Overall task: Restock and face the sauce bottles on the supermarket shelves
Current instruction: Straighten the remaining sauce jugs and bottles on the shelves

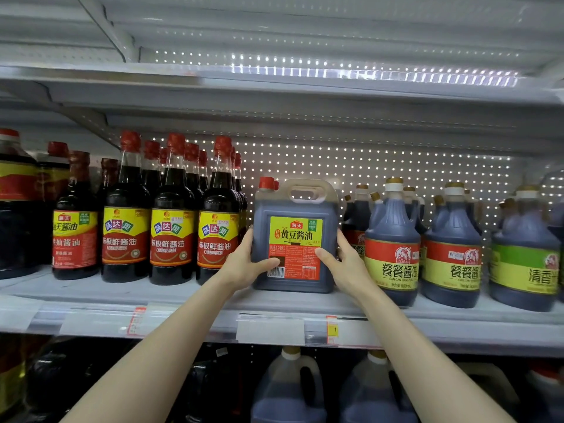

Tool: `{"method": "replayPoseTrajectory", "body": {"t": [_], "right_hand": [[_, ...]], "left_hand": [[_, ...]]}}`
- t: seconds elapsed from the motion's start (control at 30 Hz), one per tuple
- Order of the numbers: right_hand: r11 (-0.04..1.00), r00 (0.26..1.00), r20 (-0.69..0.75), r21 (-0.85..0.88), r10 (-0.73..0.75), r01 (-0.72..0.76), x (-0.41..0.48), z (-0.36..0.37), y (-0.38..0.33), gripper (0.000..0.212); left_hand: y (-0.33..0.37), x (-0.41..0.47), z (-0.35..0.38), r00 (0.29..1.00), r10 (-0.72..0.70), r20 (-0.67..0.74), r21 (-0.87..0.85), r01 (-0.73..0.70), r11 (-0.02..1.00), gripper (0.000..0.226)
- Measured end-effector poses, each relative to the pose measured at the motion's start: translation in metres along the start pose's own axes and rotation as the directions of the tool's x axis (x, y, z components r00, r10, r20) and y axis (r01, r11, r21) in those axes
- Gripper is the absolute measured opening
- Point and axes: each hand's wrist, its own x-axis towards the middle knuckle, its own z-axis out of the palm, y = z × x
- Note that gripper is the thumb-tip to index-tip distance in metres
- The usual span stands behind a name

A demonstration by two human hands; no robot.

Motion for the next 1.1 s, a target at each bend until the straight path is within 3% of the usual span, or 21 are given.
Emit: {"method": "replayPoseTrajectory", "body": {"t": [0.5,0.77,1.1], "right_hand": [[0.998,0.998,-0.001,-0.024,0.057,-0.057,0.0054,0.0022,0.0025,0.07],[0.999,0.999,-0.045,-0.048,0.018,-0.02,0.0012,0.0038,0.0015,0.067],[0.999,0.999,-0.007,0.008,0.037,-0.037,0.0057,0.0025,0.0064,0.07]], "left_hand": [[-0.0031,0.0044,0.0064,0.998,0.03,-0.051,0.049,-0.028,0.998,0.083],[-0.0021,0.0039,0.0048,0.999,0.028,-0.024,0.005,-0.028,1.0,0.078],[-0.0031,0.0033,0.0086,0.995,0.048,-0.087,0.141,-0.035,0.989,0.082]]}}
